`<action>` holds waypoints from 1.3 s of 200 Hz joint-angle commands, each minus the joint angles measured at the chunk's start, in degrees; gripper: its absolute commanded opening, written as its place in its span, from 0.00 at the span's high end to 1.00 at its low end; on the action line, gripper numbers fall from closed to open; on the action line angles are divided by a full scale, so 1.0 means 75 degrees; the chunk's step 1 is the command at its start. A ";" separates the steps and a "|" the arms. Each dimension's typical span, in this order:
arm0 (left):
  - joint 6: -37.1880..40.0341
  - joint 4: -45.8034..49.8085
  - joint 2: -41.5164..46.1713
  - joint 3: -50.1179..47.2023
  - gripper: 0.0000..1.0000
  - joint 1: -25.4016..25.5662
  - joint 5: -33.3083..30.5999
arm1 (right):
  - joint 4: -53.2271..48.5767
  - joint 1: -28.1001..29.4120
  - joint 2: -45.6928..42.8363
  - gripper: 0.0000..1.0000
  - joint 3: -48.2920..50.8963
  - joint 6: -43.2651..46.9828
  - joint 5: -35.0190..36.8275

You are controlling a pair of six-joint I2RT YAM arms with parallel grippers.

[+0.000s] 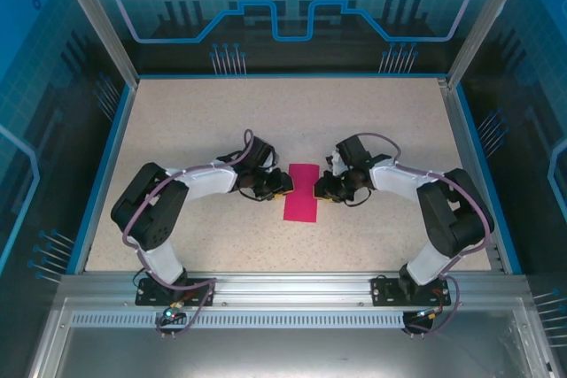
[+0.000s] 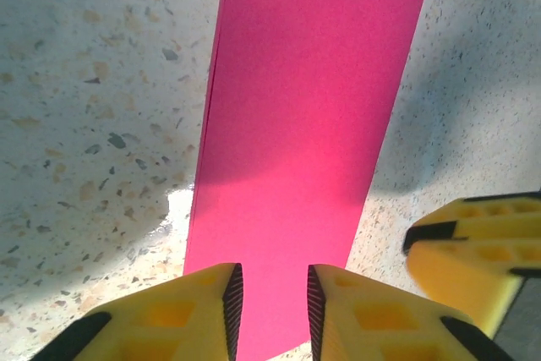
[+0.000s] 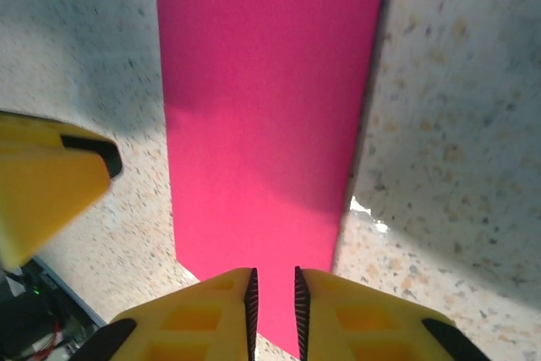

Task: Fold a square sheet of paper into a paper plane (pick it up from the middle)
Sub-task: Fold the square sheet of paper in half at the center of the table, then fold the triangle a second time at the center of the table.

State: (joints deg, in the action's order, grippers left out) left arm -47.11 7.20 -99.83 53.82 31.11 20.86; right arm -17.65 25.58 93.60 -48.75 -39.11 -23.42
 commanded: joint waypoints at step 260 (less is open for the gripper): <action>-0.0237 -0.0376 -0.0260 -0.0099 0.56 -0.0352 0.0671 | 0.0819 -0.0058 0.0941 0.67 -0.0074 -0.0340 -0.0249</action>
State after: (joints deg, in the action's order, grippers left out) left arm -48.14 4.56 -100.47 53.39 28.97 23.57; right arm -11.46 25.50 99.46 -48.82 -42.02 -24.86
